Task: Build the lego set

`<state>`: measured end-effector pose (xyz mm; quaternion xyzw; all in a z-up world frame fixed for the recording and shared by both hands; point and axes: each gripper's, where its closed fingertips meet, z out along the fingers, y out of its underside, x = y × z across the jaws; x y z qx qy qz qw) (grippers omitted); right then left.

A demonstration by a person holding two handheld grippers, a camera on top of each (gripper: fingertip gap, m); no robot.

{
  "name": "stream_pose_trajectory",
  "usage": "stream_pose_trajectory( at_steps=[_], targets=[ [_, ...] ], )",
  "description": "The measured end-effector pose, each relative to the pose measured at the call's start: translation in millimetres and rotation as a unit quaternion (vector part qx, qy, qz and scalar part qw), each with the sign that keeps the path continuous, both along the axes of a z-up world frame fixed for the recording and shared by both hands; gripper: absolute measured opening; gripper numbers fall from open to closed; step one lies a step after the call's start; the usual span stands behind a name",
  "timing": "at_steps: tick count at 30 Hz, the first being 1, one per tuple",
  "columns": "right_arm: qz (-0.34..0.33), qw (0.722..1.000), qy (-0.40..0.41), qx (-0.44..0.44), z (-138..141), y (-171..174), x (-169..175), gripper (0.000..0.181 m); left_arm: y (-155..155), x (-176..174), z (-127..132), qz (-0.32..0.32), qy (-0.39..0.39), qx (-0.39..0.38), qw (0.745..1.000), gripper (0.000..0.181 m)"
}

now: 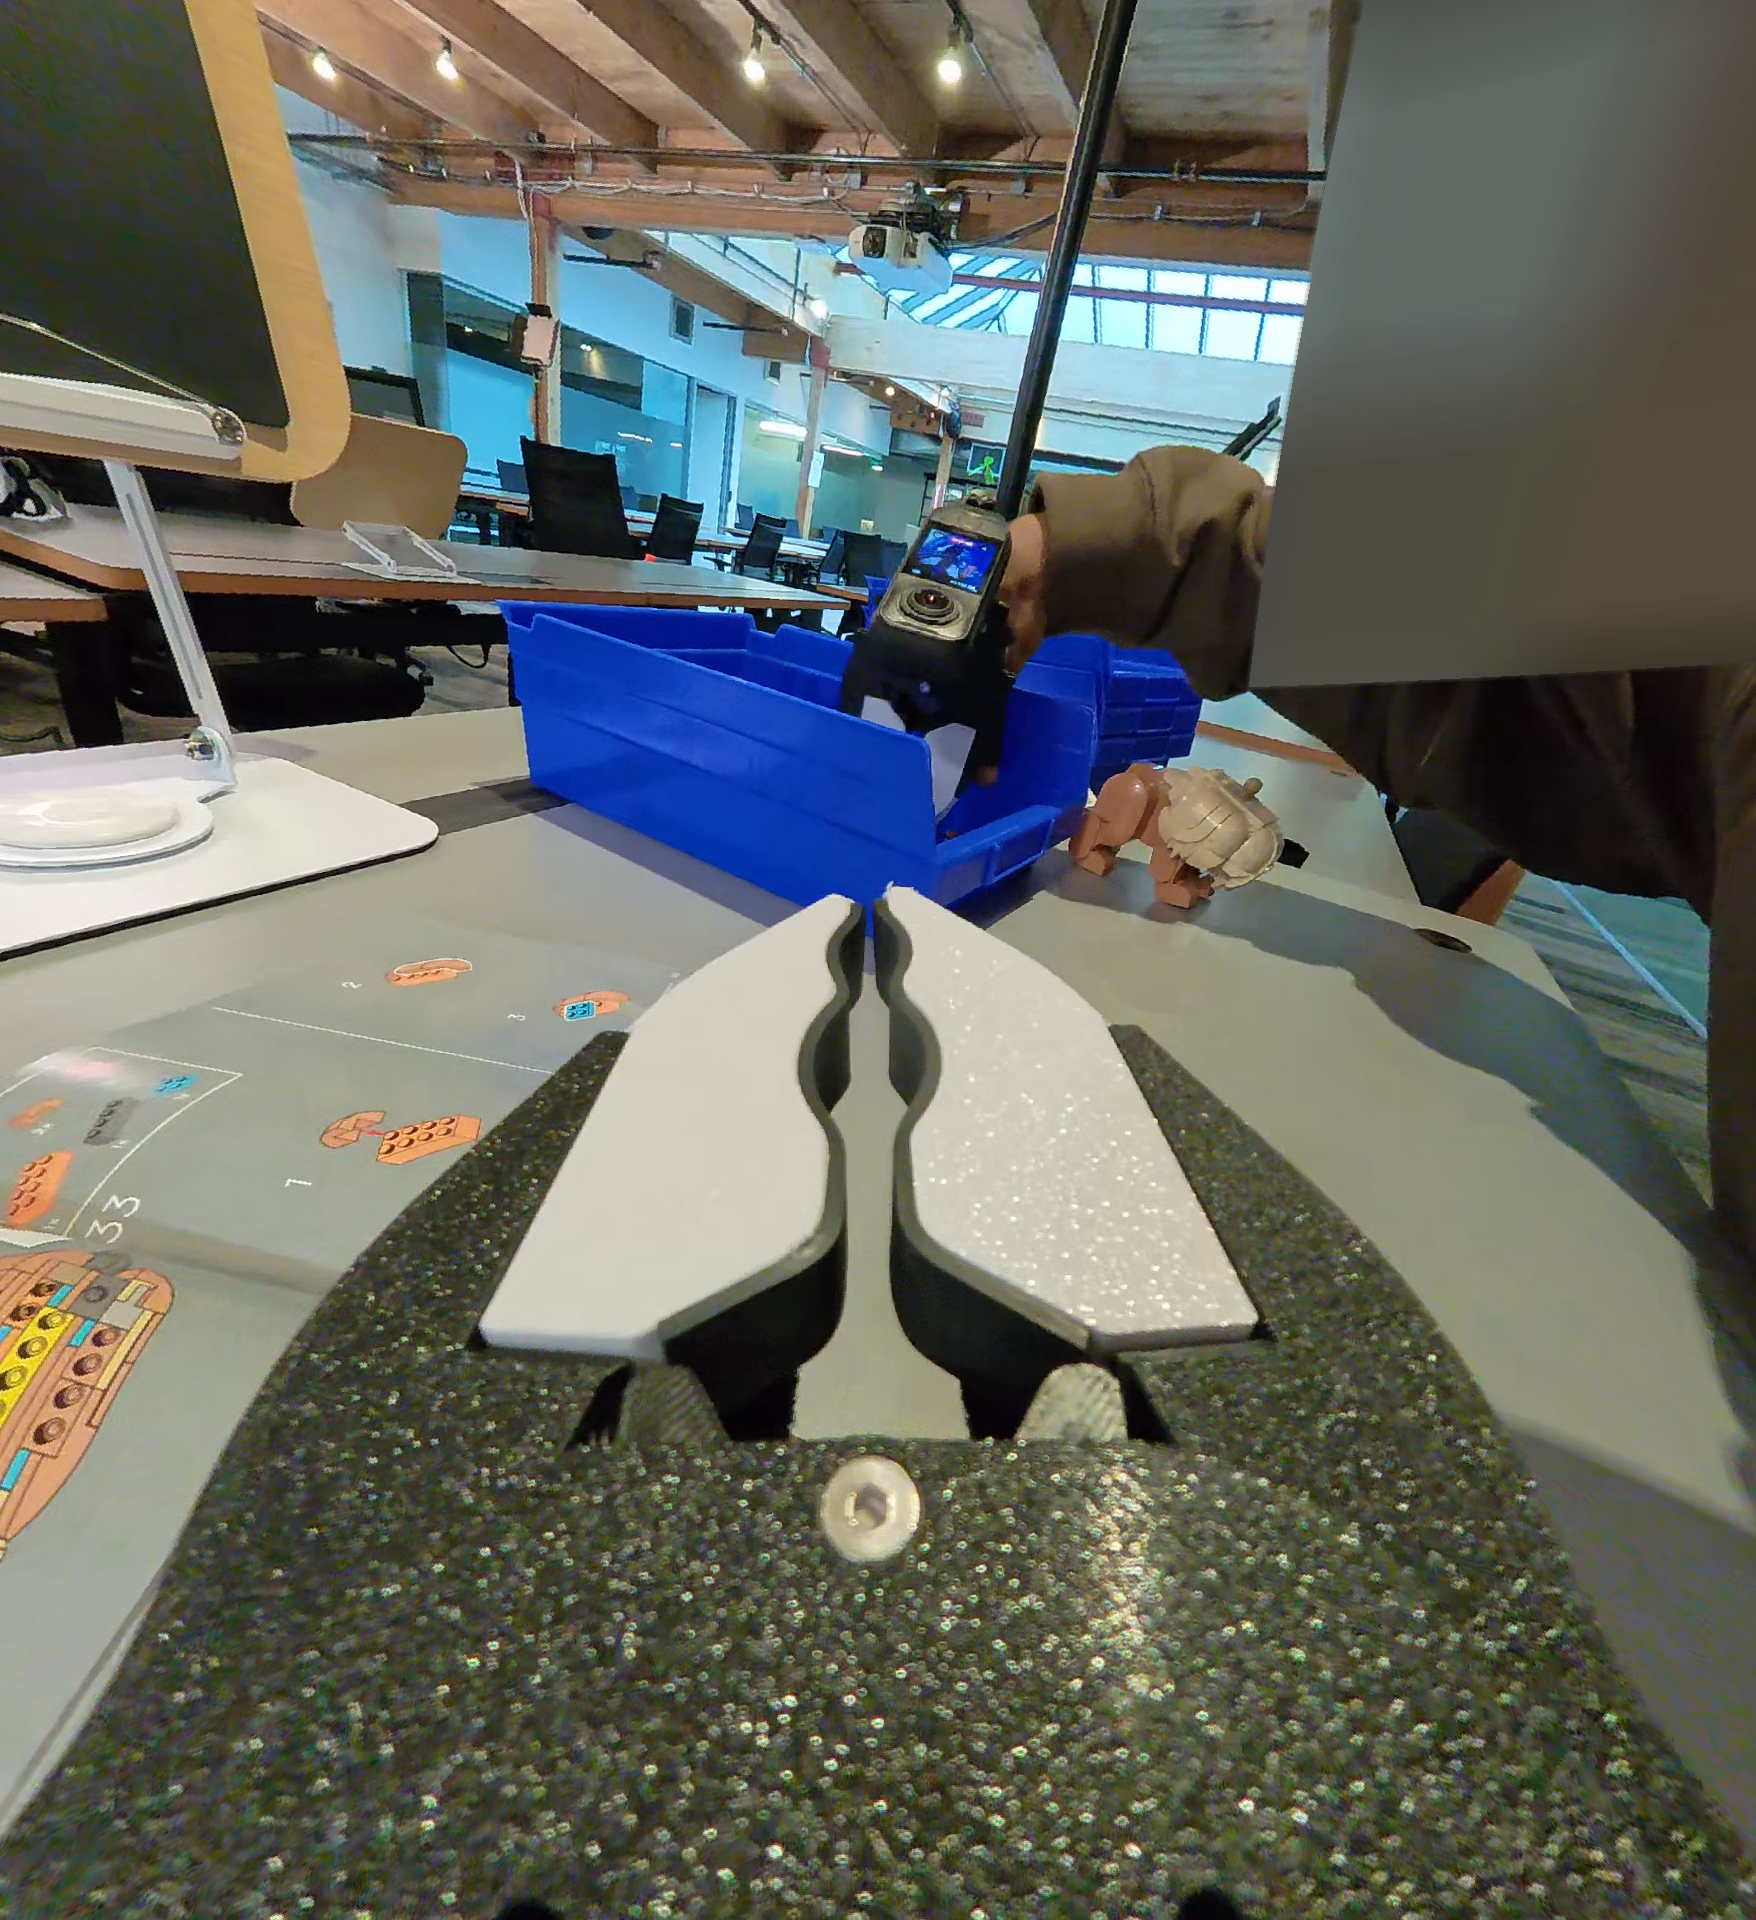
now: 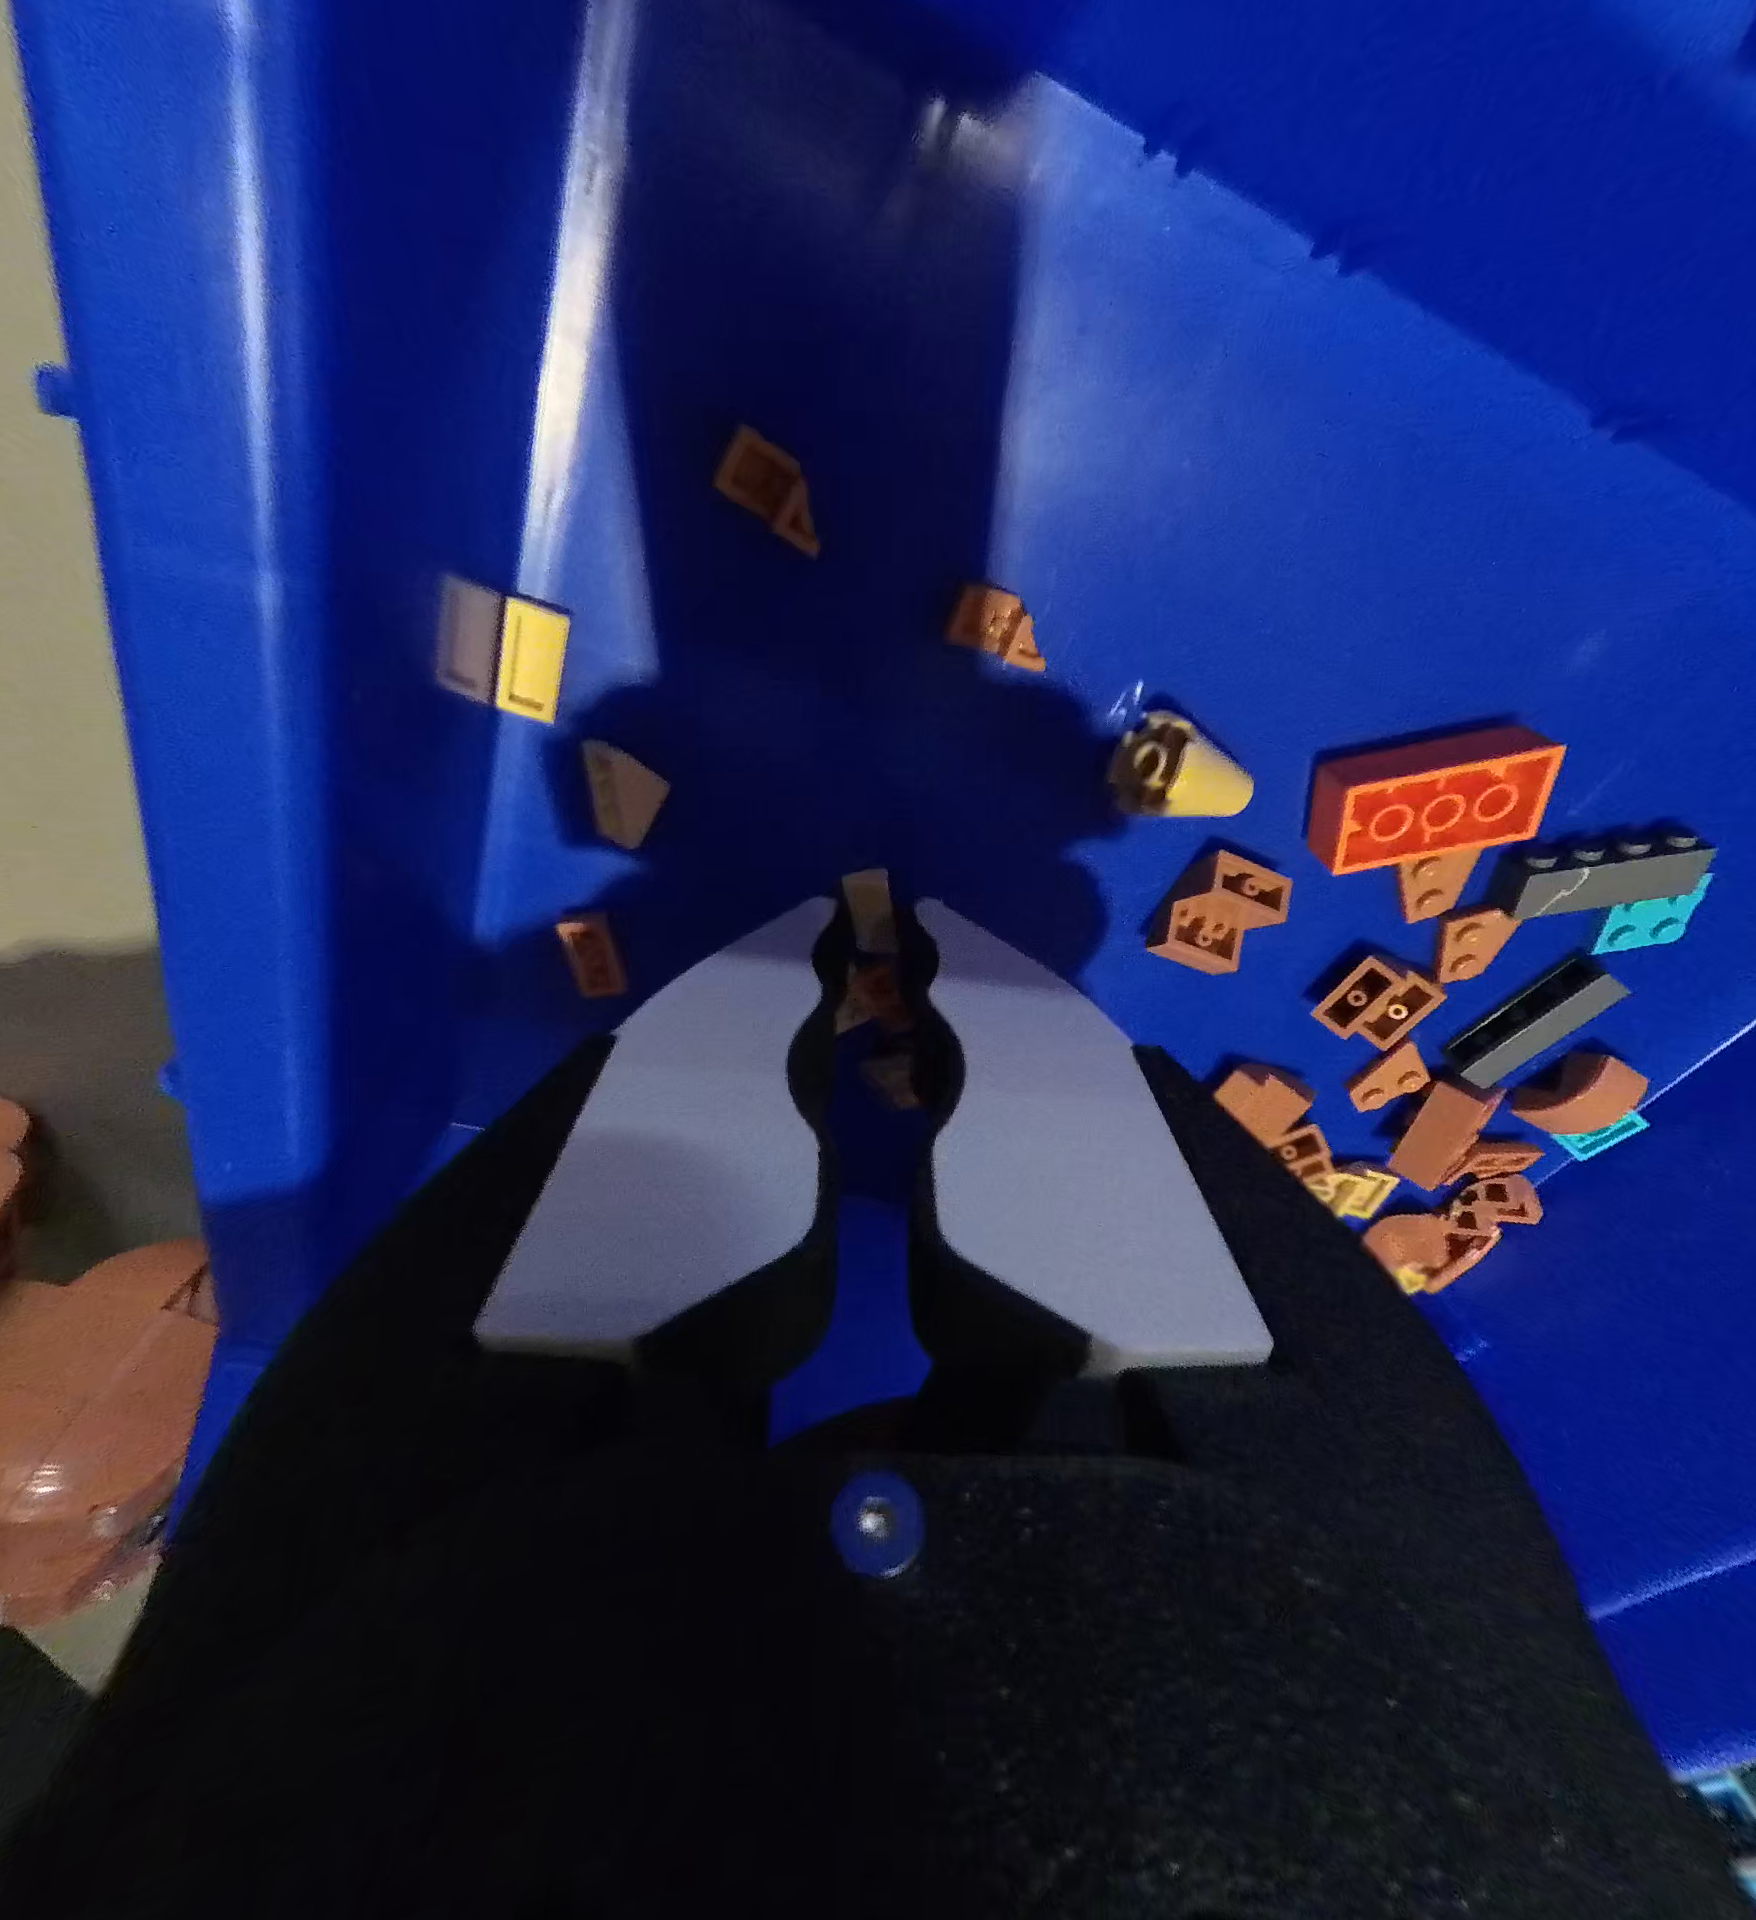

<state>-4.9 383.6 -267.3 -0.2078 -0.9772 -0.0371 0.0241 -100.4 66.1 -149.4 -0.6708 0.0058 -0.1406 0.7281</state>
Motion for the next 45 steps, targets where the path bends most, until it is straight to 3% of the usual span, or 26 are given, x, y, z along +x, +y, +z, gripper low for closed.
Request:
stream_pose_trajectory(
  at_steps=[7, 12, 17, 20, 25, 30, 33, 40, 45],
  targets=[
    [-0.009, 1.000, 0.014, -0.012, 3.6, -4.4, 0.8, 0.008, 0.0, 0.4, 0.1, 0.001, 0.002, 0.000, 1.000, 0.001],
    [-0.022, 0.997, 0.064, -0.046, 39.3, -22.9, -4.3, 0.008, -0.6, 0.1, 0.2, 0.002, 0.002, 0.000, 1.000, 0.001],
    [0.006, 0.983, 0.136, -0.124, 100.0, -94.3, 1.6, 0.008, -1.2, 1.4, -0.1, 0.003, 0.009, -0.001, 1.000, 0.001],
    [0.042, 0.974, 0.154, -0.159, 112.6, -156.0, 7.0, 0.008, -1.2, 1.4, 0.0, 0.003, 0.010, -0.001, 1.000, 0.001],
    [0.056, 0.974, 0.163, -0.148, 81.5, -225.8, -6.0, 0.008, -3.5, 0.7, 0.3, 0.006, 0.009, 0.000, 1.000, 0.001],
    [0.034, 0.965, 0.167, -0.200, 45.3, -267.5, -24.3, 0.008, -7.0, 2.3, -0.7, 0.004, 0.016, -0.005, 1.000, 0.001],
    [0.008, 0.961, 0.159, -0.224, 31.1, -275.4, -28.2, 0.008, -9.4, -0.6, -0.7, 0.008, 0.016, -0.007, 1.000, 0.001],
    [0.009, 0.977, 0.113, -0.182, 3.2, -270.3, -17.2, 0.008, -8.5, -0.8, -2.3, 0.004, 0.008, -0.015, 1.000, 0.001],
    [0.007, 0.976, 0.106, -0.189, -0.1, -271.4, -16.1, 0.008, -8.2, -0.9, -3.1, 0.004, 0.009, -0.017, 1.000, 0.001]
  ],
)
